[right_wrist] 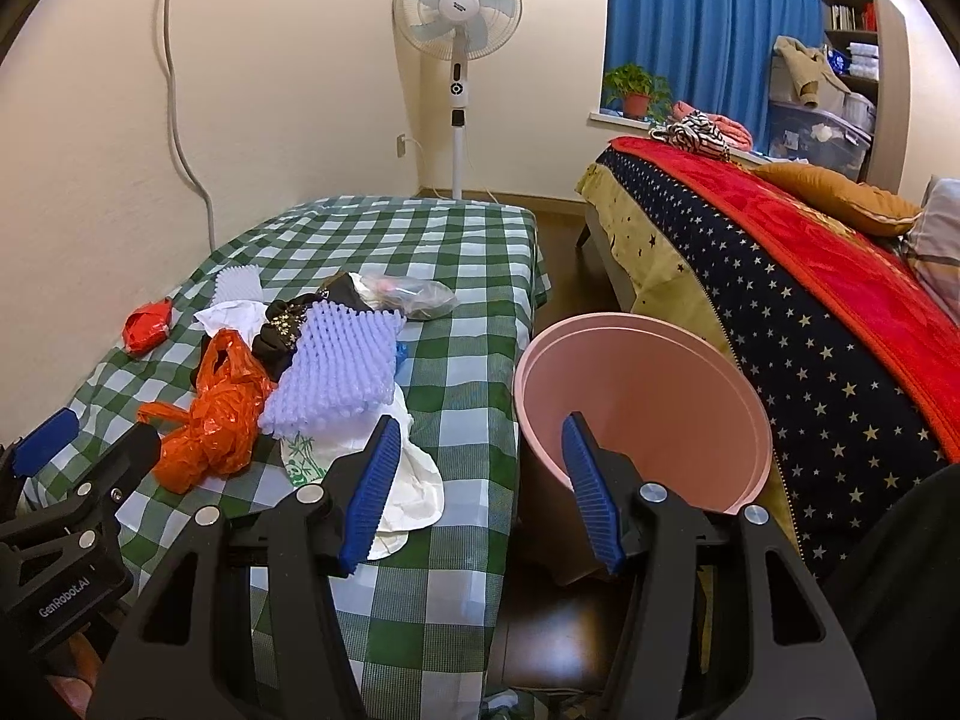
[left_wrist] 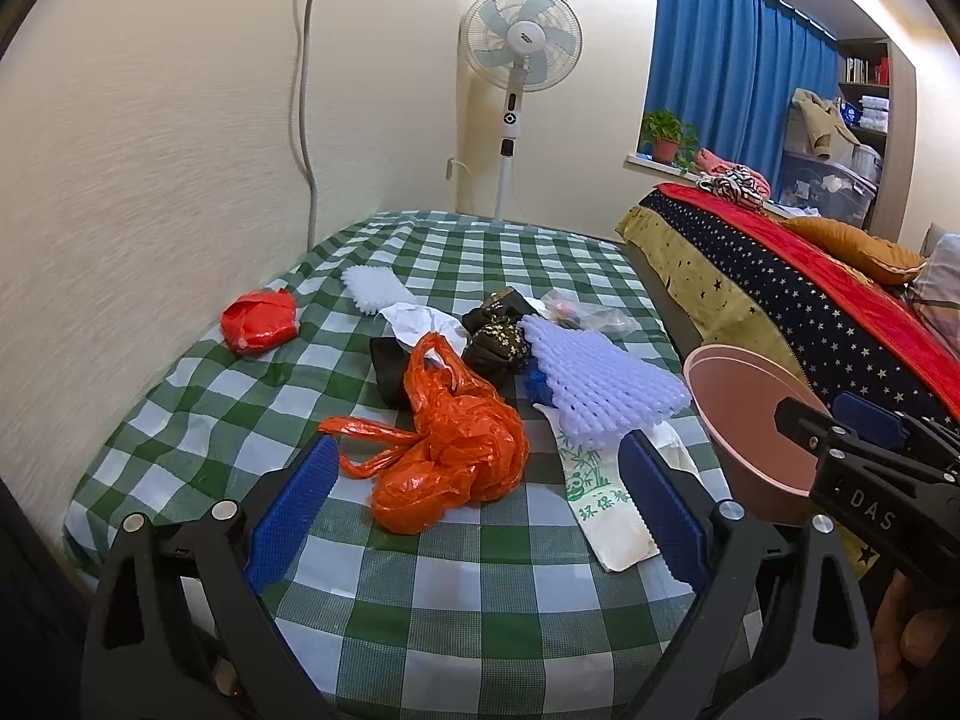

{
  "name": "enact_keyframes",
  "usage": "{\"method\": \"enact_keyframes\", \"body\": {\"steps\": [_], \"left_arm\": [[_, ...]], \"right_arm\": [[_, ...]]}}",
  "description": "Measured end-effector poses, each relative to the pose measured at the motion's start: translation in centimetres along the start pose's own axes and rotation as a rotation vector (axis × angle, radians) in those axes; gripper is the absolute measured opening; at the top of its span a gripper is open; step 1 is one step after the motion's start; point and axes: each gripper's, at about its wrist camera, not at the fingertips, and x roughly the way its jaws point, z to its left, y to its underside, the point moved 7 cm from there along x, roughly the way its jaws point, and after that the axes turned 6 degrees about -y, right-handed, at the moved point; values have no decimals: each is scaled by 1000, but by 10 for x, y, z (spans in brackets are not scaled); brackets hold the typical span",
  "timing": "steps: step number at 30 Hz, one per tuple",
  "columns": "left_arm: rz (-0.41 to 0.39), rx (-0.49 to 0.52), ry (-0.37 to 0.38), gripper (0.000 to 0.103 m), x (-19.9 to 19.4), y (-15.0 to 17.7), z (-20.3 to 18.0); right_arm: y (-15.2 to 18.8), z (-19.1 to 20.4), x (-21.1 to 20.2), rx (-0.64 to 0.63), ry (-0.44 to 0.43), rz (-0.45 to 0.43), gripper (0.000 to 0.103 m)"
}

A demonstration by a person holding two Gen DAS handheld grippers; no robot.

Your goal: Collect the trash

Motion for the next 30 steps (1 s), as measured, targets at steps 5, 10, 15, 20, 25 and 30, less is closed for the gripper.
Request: {"method": "enact_keyframes", "body": {"steps": [5, 10, 15, 20, 25, 30], "left_arm": [[1, -3, -1, 91, 1, 0, -2], [-1, 0, 1, 91, 1, 0, -2], [-5, -2, 1, 91, -2, 0, -3], [-6, -6, 5, 89, -2, -1, -3], [-7, -6, 9, 87, -3, -1, -2], [-6, -10, 15, 83, -4, -2, -2]], "right_arm": [[0, 0, -2, -3, -3, -7, 57], [-1, 0, -3, -1, -3, -8, 56], [-1, 0, -4, -2, -4, -8, 56], [-1, 1, -4, -2, -3, -8, 56], [-1, 1, -4, -3, -4, -7, 56], [-1, 1, -4, 0, -6, -6, 56]]}}
